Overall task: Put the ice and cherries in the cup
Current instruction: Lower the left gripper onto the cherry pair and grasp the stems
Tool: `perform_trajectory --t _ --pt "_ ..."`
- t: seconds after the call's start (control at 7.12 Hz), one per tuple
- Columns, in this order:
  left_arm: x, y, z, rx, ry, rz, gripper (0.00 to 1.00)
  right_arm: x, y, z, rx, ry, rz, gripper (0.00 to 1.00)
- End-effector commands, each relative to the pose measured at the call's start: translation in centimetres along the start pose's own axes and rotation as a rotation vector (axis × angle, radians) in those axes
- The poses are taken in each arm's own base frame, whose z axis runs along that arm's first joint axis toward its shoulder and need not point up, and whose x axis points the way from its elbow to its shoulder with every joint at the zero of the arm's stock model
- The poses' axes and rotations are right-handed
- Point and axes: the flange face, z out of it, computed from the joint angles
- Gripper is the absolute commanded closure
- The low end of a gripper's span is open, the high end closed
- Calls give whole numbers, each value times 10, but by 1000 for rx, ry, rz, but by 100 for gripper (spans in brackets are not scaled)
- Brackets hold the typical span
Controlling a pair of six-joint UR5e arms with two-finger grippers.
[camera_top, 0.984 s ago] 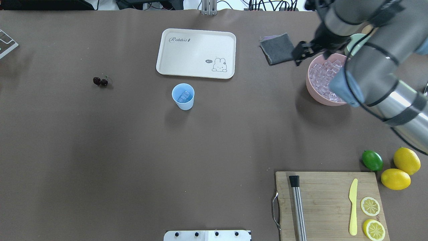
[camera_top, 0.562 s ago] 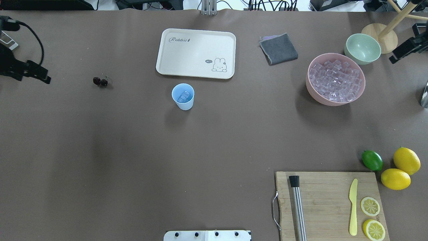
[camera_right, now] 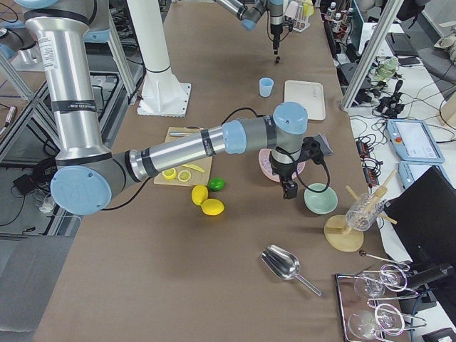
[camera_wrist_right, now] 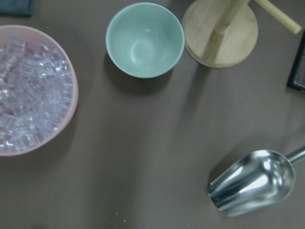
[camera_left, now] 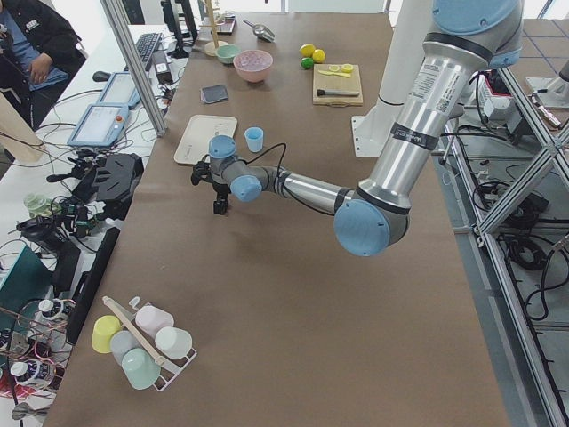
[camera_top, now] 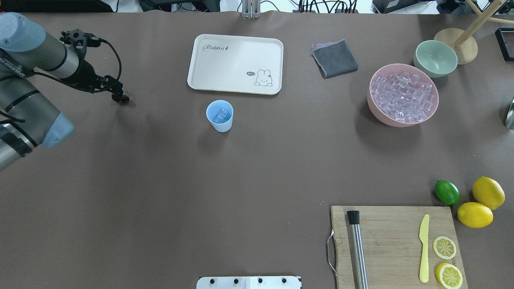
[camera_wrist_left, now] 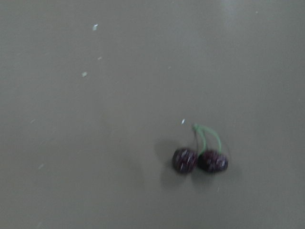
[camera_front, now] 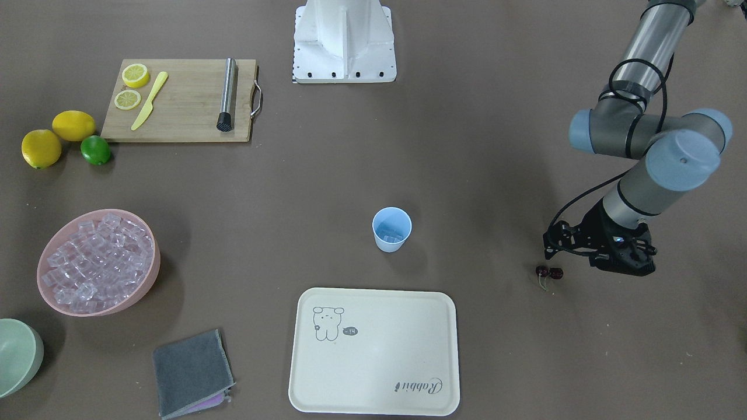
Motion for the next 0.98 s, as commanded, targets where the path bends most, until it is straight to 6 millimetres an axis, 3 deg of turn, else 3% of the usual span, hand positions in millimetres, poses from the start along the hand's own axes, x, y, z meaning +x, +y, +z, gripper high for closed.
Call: perform_trajectory --t 0.0,0.42,0.7,0.84 --pt "36 -22 15 42 -36 -51 2 42 52 -1 -19 10 81 1" --pt "35 -33 3 62 -33 -64 2 90 80 54 -128 21 176 1" --pt "37 -35 3 60 -35 -100 2 98 71 60 -95 29 154 1" --pt "29 -31 15 41 -51 -94 2 96 68 57 -89 28 149 1"
